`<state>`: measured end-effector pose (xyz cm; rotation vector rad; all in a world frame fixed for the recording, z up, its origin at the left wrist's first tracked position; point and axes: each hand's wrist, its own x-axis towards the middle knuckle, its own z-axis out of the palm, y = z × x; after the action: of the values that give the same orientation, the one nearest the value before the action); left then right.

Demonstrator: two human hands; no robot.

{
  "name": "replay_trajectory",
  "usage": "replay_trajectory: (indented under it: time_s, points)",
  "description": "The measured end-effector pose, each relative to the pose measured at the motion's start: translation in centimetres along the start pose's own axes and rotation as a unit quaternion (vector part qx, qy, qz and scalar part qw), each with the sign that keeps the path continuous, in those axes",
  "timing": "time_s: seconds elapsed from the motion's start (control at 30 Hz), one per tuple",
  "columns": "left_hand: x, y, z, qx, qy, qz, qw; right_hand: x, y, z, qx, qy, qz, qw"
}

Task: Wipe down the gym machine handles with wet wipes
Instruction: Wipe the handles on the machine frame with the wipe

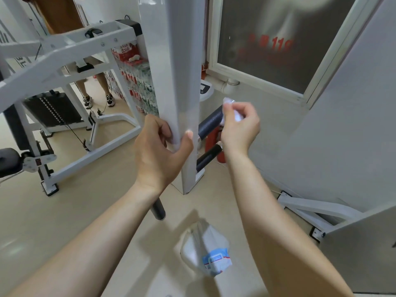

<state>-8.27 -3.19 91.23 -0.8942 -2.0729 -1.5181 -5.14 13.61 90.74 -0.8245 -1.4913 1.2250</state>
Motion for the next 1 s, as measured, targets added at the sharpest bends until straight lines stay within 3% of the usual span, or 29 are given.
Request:
replay_trajectory:
  time_s: [0.1, 0.23, 0.3, 0.37, 0.47, 0.53, 0.63, 0.73, 0.83, 0.93, 1.0]
  points:
    - [-0.4, 0.3, 0.1, -0.009, 0.002, -0.002, 1.000, 1.1, -1.0, 0.3, -0.052, -0.010, -0.038, 0.998]
    - [-0.7, 0.8, 0.2, -0.011, 0.011, -0.009, 1.000, -2.9, -0.4, -0.8, -0.147, -0.172, -0.185, 0.956]
    - [-0.9, 0.9, 0.3, -0.007, 0.011, -0.005, 1.000, -3.5, -0.4, -2.4, -0.161, -0.244, -0.215, 0.932]
    - [-1.0, 1.1, 0.3, 0.001, 0.011, -0.012, 1.000, -1.9, -0.7, -3.4, -0.162, -0.249, -0.198, 0.934]
    - [-1.3, 1.2, 0.3, 0.018, 0.010, -0.012, 1.000, 1.4, -1.3, -3.6, -0.154, -0.151, -0.122, 0.969]
    - [-1.6, 1.7, 0.3, 0.027, 0.010, -0.013, 1.000, 1.2, -1.8, -3.2, -0.149, -0.125, -0.101, 0.976]
    - [-1.7, 2.8, -0.3, 0.038, 0.006, -0.037, 0.999, -2.5, -1.8, -3.6, -0.137, -0.186, -0.074, 0.970]
    - [-3.6, 4.7, -1.3, 0.025, 0.006, -0.059, 0.998, -6.9, -3.0, -8.0, -0.042, -0.227, 0.048, 0.972]
    - [-8.3, 8.7, -2.0, -0.077, -0.077, -0.076, 0.991, -11.7, -5.3, -14.2, 0.086, -0.209, 0.095, 0.969]
    - [-12.8, 12.7, -2.7, -0.221, -0.218, -0.212, 0.927, -16.8, -7.2, -19.5, 0.185, -0.155, 0.122, 0.963]
    - [-15.4, 14.4, -3.5, -0.303, -0.277, -0.260, 0.874, -19.7, -7.6, -23.0, 0.167, -0.103, 0.124, 0.973]
